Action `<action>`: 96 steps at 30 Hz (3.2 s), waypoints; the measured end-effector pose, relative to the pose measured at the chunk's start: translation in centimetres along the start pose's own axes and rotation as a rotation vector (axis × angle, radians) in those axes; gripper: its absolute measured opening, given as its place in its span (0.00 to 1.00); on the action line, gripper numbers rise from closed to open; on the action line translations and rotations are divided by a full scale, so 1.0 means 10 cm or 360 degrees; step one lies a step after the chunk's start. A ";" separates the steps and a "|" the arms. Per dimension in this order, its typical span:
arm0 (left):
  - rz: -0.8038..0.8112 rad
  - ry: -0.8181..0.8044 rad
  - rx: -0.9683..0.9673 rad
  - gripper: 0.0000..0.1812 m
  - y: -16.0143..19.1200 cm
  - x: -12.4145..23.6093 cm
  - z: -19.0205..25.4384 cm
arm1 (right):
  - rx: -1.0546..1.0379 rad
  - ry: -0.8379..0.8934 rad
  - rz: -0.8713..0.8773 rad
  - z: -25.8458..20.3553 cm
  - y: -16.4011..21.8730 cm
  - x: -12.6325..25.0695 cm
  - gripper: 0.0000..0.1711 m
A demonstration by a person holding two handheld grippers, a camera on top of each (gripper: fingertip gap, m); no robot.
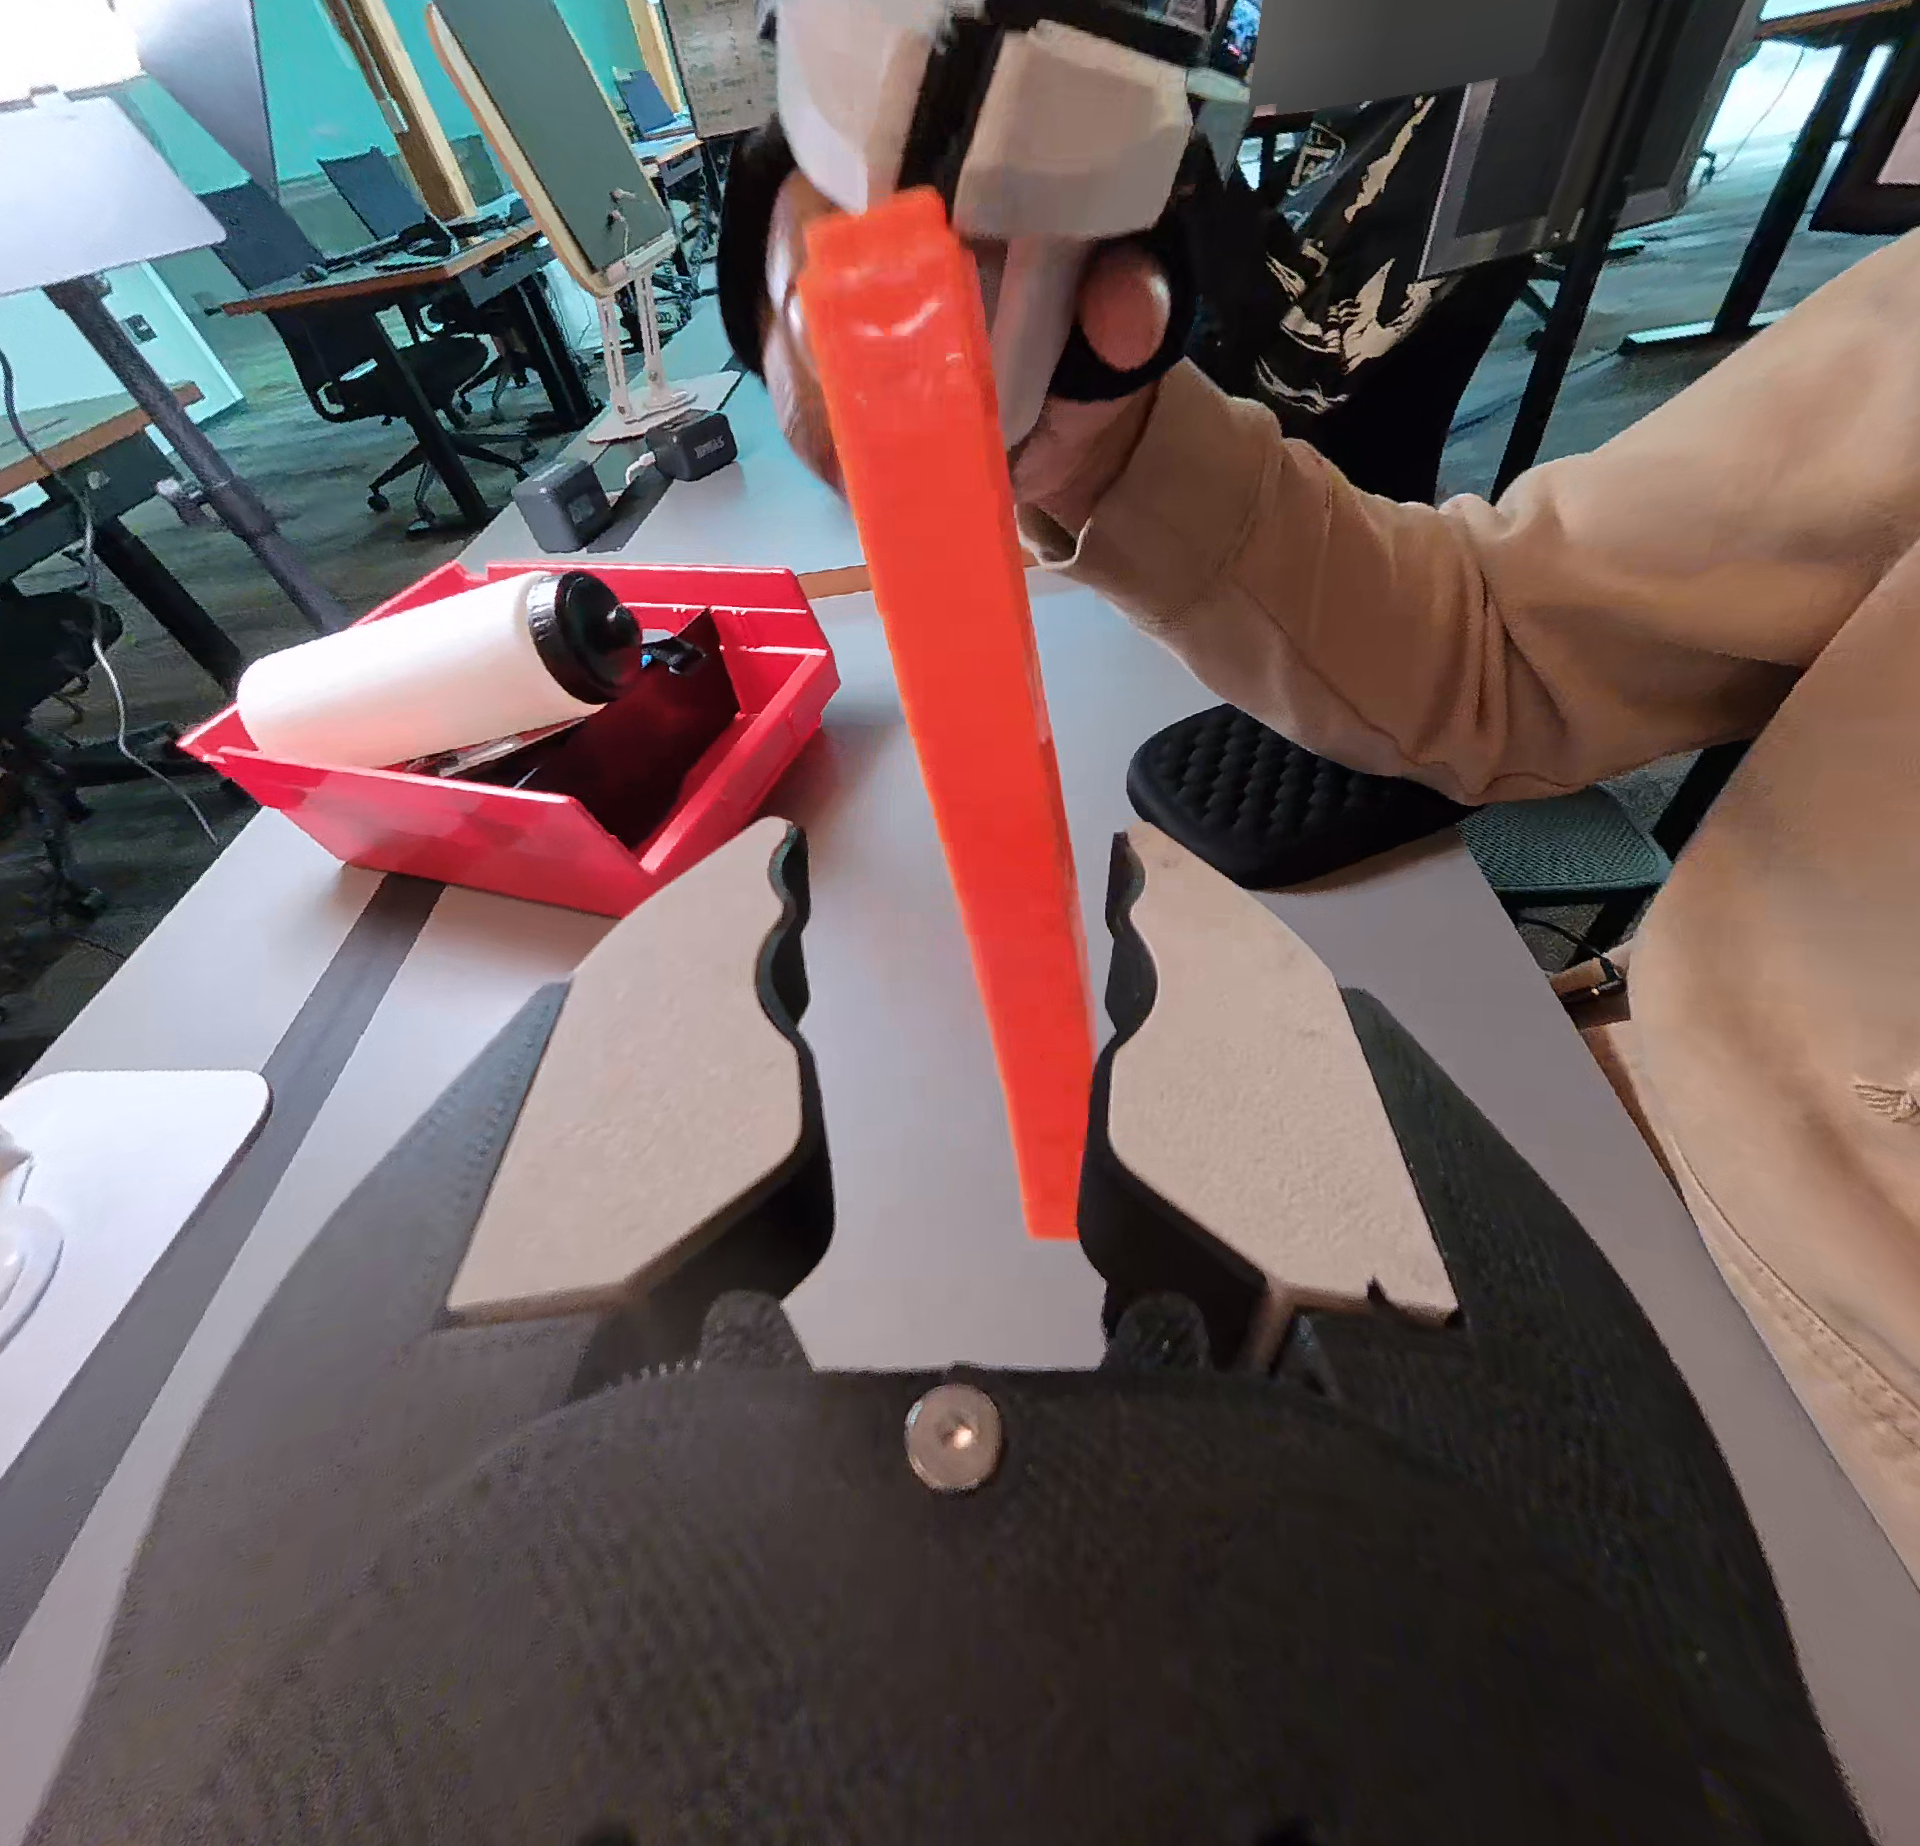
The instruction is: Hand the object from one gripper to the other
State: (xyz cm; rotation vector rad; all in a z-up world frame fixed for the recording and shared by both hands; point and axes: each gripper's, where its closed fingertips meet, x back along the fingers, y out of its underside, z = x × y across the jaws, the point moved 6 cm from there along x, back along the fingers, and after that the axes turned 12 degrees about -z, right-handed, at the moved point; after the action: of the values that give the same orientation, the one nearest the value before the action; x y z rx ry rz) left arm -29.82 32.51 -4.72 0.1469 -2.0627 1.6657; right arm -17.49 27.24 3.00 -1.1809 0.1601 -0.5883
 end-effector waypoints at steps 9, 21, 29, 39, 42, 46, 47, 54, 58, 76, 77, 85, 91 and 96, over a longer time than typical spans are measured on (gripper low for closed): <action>0.0020 -0.0033 -0.0072 0.32 -0.10 0.11 0.06 | 0.0069 -0.0038 -0.0050 -0.15 -0.02 -0.23 0.03; -0.0040 -0.0389 0.0313 0.31 0.15 0.65 -0.51 | -0.0149 0.0791 -0.0520 1.41 0.36 1.01 0.03; -0.0077 -0.0407 0.0327 0.31 0.20 0.61 -0.55 | -0.0195 0.1480 -0.0708 2.39 0.64 1.70 0.03; -0.0083 -0.0415 0.0336 0.29 0.24 0.62 -0.58 | -0.0542 0.1944 -0.0770 2.11 2.05 1.94 0.03; -0.0084 -0.0411 0.0338 0.29 0.24 0.61 -0.59 | -0.0755 0.1792 -0.0742 1.94 2.17 1.96 0.03; -0.0113 -0.0409 0.0359 0.30 0.27 0.57 -0.60 | -0.1149 0.1294 -0.0959 1.71 2.13 1.87 0.00; -0.0117 -0.0415 0.0357 0.30 0.27 0.57 -0.60 | -0.1223 0.1168 -0.1029 1.60 2.17 1.82 0.00; -0.0156 -0.0457 0.0365 0.30 0.27 0.51 -0.59 | -0.1106 0.1113 -0.1718 1.09 2.67 1.57 0.11; -0.0424 -0.0690 0.0378 0.30 0.55 0.89 -0.67 | -0.0721 0.1354 -0.1692 0.91 2.34 1.53 0.21; -0.1837 -0.0849 -0.0104 0.20 2.10 0.41 -1.00 | 0.0306 0.0457 -0.2407 0.50 2.97 0.46 0.17; -0.1790 -0.0802 -0.0123 0.20 2.00 0.25 -0.93 | 0.0315 0.0426 -0.2371 0.37 2.90 0.42 0.17; -0.1405 -0.0653 -0.0540 0.29 1.40 -0.83 -0.59 | 0.0418 0.0281 -0.1751 -0.99 1.97 -0.08 0.21; -0.1039 -0.0964 -0.0366 0.27 1.19 -0.48 -0.41 | -0.0234 0.0451 -0.0995 -1.63 1.13 0.42 0.20; -0.0532 -0.0567 0.0356 0.27 0.98 -0.39 0.24 | -0.0804 0.1348 -0.0977 -1.47 1.54 1.46 0.22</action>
State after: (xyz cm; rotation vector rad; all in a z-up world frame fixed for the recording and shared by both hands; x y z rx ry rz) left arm -30.79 31.87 -15.53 0.8697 -1.9438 1.7423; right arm -5.95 11.50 -13.95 -1.4005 0.7104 -1.6504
